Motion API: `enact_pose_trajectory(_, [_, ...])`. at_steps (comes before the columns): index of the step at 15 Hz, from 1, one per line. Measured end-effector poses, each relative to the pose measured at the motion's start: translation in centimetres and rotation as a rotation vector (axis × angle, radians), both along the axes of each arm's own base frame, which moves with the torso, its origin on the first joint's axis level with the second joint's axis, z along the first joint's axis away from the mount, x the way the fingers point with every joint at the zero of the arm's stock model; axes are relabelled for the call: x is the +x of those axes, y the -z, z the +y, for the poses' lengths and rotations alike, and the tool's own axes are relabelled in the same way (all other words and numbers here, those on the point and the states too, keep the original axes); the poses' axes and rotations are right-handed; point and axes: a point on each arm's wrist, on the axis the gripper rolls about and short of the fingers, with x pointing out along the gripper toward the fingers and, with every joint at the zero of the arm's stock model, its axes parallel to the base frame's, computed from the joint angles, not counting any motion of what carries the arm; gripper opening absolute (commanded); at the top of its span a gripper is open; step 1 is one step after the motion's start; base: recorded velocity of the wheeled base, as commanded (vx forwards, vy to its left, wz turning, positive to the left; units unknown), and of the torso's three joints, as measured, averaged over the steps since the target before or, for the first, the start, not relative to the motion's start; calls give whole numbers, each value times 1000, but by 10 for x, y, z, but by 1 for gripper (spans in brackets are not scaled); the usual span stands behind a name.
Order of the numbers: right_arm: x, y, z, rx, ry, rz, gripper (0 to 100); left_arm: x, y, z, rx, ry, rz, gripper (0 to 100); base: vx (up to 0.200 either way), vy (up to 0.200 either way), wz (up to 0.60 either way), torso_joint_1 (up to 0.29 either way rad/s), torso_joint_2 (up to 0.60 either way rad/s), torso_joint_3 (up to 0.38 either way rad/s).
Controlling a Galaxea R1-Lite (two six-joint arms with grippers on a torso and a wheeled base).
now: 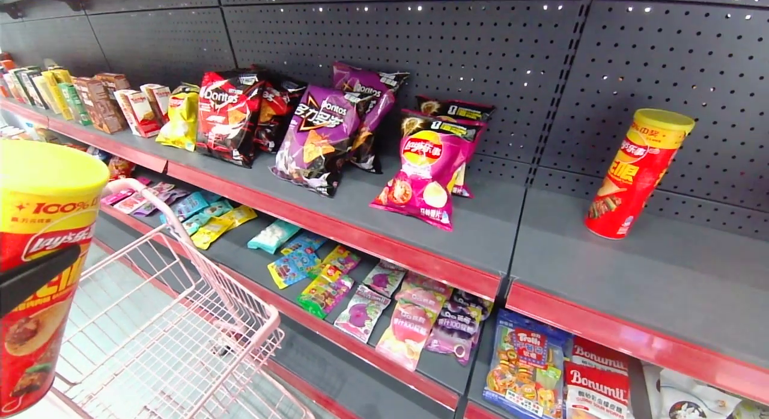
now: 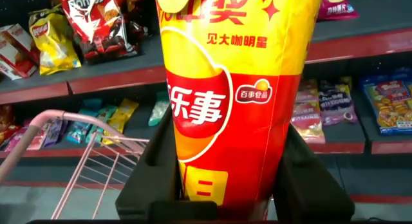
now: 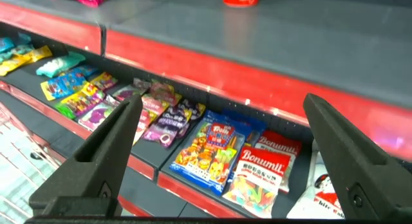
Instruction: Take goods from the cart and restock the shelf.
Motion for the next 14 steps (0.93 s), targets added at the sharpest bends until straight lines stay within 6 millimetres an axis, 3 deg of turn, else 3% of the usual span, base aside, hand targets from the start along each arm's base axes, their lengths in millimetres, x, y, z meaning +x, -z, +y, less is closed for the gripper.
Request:
enact_pose_trajectory(8, [0, 0, 0, 0, 0, 0, 100, 2, 1, 0, 3, 4, 8, 0, 0, 0, 0, 173, -370, -196])
enact_pose_trajectory(14, [0, 0, 0, 0, 1, 0, 100, 5, 7, -1, -1, 11, 39, 0, 0, 0, 0, 20, -39, -20])
